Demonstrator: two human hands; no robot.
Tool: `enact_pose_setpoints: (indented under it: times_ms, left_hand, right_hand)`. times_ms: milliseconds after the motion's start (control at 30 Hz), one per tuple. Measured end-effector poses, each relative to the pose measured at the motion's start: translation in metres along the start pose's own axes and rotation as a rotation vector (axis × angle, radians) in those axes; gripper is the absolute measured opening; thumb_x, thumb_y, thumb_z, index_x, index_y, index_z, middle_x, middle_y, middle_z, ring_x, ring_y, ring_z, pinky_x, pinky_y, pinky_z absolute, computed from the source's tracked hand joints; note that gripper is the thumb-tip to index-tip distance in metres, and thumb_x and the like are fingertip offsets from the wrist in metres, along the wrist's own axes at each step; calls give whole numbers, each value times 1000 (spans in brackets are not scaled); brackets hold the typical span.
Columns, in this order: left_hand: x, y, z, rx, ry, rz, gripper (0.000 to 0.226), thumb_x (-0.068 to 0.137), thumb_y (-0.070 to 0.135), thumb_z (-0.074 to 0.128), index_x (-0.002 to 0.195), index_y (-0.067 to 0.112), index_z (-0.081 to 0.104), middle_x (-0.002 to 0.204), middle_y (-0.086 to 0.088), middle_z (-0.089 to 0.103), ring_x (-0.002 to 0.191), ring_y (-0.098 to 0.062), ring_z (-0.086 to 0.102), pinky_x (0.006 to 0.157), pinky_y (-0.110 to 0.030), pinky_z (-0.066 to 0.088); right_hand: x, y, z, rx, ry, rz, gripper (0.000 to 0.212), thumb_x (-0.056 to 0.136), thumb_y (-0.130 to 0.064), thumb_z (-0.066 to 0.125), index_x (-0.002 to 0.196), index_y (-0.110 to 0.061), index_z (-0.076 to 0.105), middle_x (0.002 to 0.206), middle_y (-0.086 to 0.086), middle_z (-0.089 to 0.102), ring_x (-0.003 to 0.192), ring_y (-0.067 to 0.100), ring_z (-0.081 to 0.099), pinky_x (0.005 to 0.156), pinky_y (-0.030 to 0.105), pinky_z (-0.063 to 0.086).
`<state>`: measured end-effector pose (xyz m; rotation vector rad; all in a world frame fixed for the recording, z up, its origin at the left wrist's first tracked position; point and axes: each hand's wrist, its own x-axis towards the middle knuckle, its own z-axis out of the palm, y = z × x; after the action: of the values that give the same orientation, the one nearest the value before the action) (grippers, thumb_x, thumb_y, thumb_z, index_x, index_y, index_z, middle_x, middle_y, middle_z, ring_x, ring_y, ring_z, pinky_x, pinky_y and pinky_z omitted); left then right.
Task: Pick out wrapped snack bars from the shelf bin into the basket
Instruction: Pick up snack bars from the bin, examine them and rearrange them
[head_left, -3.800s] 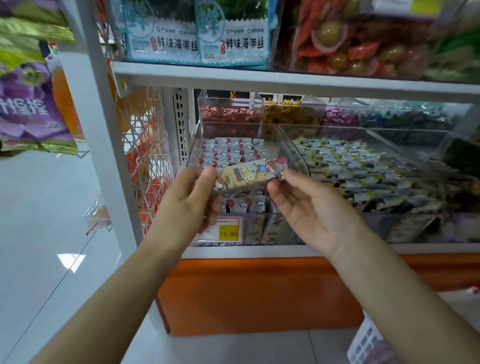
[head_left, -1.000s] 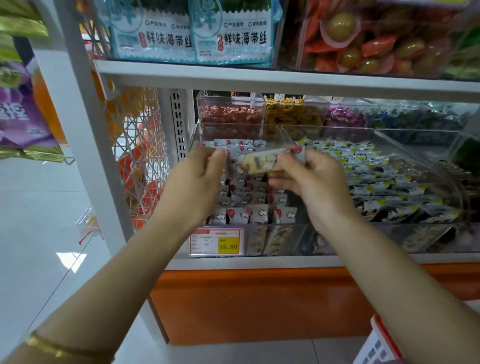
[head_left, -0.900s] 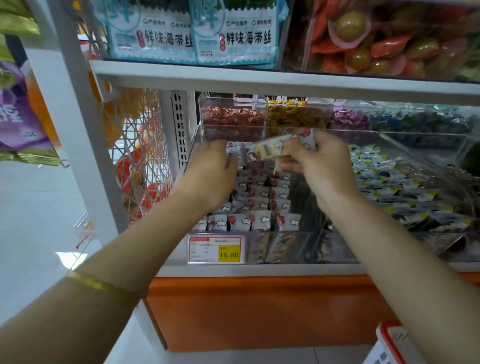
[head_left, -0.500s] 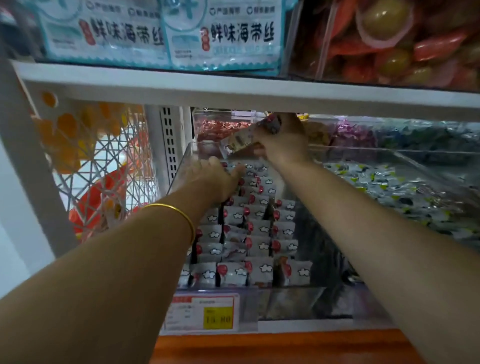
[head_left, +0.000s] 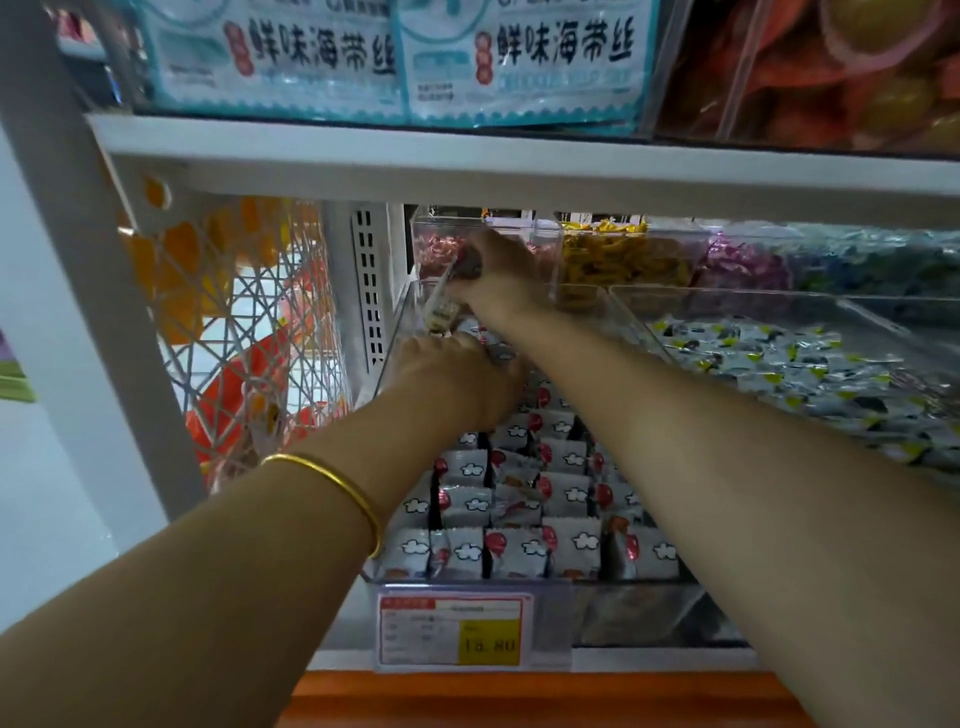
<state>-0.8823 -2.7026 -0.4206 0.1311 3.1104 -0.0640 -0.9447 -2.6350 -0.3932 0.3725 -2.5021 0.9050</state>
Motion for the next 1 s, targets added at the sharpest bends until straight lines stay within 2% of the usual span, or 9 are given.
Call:
enact_pose_setpoints:
  times_ms: [200,267,333,433,500,700,767,833,1000]
  left_hand:
    - [-45,-10,-13,417,-21,35,69,97,53,7,150,10,-1,157,-16,-3,143,-35,-12,113,-54,-7]
    - [-61,-17,-12,442,-19,25,66,97,51,5,149,10,-3,158,-14,-7,143,-31,-18,113,-55,-11]
    - [-74,-21,-11,442,25,51,64,98,48,3,148,9,-4,158,-12,-6,143,-29,-18,113,-55,-11]
    - [-90,-25,-9,341,120,89,62,99,43,3,148,7,-2,158,-12,-3,144,-26,-14,112,-53,-10]
    - [-102,-29,-4,206,200,108,59,99,41,7,149,10,0,159,-9,-2,145,-22,-13,114,-50,-8]
    - [-144,-40,20,-136,381,77,59,99,40,15,149,16,-5,158,-5,-9,145,-18,-14,116,-41,-1]
    - [-157,-43,26,-205,403,58,59,100,39,17,150,16,-4,159,-5,-7,145,-18,-12,116,-40,0]
    - [-169,-45,32,-280,404,43,59,99,39,19,150,18,-4,159,-4,-5,145,-17,-10,116,-40,1]
    - [-189,-45,42,-381,369,52,68,96,47,24,149,19,-8,159,0,-9,145,-14,-12,116,-39,4]
  right_hand:
    - [-3,6,22,-273,-248,-110,18,92,-24,52,103,-13,62,106,6,62,101,22,52,84,32,39]
    - [-6,7,22,-476,-342,-166,26,94,-20,45,111,-20,64,113,5,62,112,26,49,96,41,38]
    - [-8,4,17,-420,-365,-143,31,94,-16,42,117,-21,63,120,9,58,112,28,50,97,42,41]
    - [-15,-8,-5,-52,-252,-38,33,94,-5,39,119,-11,60,120,11,59,100,19,56,79,25,48]
    - [-31,-15,-25,137,-191,17,34,93,0,40,120,-11,58,119,6,61,88,11,57,63,13,42]
    - [-128,-30,-64,272,-121,59,27,93,0,45,104,-13,66,102,5,68,71,10,61,63,21,47]
    - [-160,-38,-67,236,-138,30,24,91,-1,50,101,-14,68,99,2,69,70,1,61,64,13,48]
    - [-181,-46,-68,119,-163,-41,22,90,-5,55,99,-17,71,103,-2,69,87,-3,58,79,12,45]
    - [-200,-57,-62,-424,-228,-281,23,88,-38,59,105,-27,70,105,-6,63,103,18,40,81,34,34]
